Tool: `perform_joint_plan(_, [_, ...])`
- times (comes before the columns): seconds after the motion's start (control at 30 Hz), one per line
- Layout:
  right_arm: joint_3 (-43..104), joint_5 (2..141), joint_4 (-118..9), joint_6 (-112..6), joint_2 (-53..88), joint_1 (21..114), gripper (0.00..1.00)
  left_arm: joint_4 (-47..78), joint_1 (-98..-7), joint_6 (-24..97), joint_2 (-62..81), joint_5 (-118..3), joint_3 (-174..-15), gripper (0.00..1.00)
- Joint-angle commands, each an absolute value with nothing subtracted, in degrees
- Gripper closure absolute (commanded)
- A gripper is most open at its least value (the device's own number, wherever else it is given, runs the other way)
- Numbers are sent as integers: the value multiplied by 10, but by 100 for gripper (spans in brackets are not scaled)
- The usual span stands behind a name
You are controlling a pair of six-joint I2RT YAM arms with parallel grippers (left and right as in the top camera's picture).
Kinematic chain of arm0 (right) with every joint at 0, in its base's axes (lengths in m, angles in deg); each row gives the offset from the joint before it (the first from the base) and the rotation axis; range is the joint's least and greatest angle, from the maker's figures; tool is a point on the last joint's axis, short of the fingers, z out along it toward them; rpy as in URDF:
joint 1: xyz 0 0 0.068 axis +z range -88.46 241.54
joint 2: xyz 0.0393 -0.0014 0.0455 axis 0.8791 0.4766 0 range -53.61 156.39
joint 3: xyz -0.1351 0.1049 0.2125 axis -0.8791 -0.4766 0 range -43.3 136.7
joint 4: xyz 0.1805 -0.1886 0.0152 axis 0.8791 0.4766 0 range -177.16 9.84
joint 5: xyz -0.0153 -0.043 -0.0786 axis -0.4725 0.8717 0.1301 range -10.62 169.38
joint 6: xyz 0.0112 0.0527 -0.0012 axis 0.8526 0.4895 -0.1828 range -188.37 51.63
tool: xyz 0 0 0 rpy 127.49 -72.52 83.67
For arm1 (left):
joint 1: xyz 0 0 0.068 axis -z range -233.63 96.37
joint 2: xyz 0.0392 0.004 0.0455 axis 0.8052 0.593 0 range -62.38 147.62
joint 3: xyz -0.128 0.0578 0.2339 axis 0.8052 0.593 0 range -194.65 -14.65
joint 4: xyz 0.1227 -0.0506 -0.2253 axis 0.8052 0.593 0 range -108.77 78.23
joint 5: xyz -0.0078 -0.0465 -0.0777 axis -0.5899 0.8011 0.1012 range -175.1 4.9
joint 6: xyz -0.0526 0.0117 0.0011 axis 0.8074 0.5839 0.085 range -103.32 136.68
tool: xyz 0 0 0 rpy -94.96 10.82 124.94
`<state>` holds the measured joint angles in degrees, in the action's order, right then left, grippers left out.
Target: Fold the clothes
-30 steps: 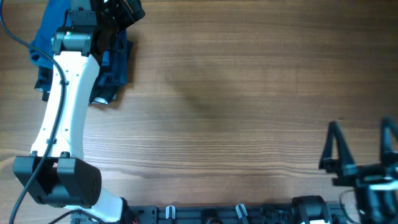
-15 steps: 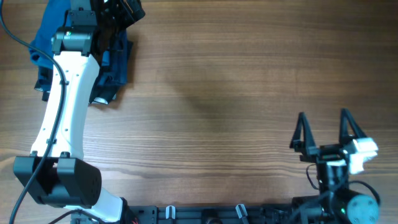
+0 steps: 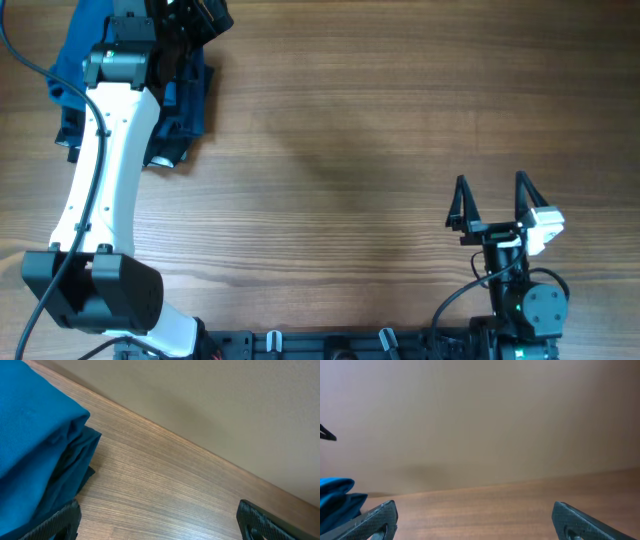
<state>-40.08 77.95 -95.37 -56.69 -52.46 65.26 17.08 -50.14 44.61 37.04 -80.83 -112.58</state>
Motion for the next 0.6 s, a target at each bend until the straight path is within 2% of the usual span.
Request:
perform_joint_plan(0.0, [-424, 784, -959, -549, -534, 655, 0, 169, -501, 445, 370, -815, -1125, 0])
perform_joint_plan(0.17, [-430, 788, -939, -550, -534, 655, 0, 169, -501, 445, 370, -815, -1125, 0])
perform_joint_plan(0.3, [-430, 788, -874, -559, -534, 655, 1, 169, -501, 445, 370, -815, -1125, 0])
perform_joint_plan(0.57, [-430, 779, -875, -578, -533, 655, 0, 169, -501, 445, 370, -815, -1125, 0])
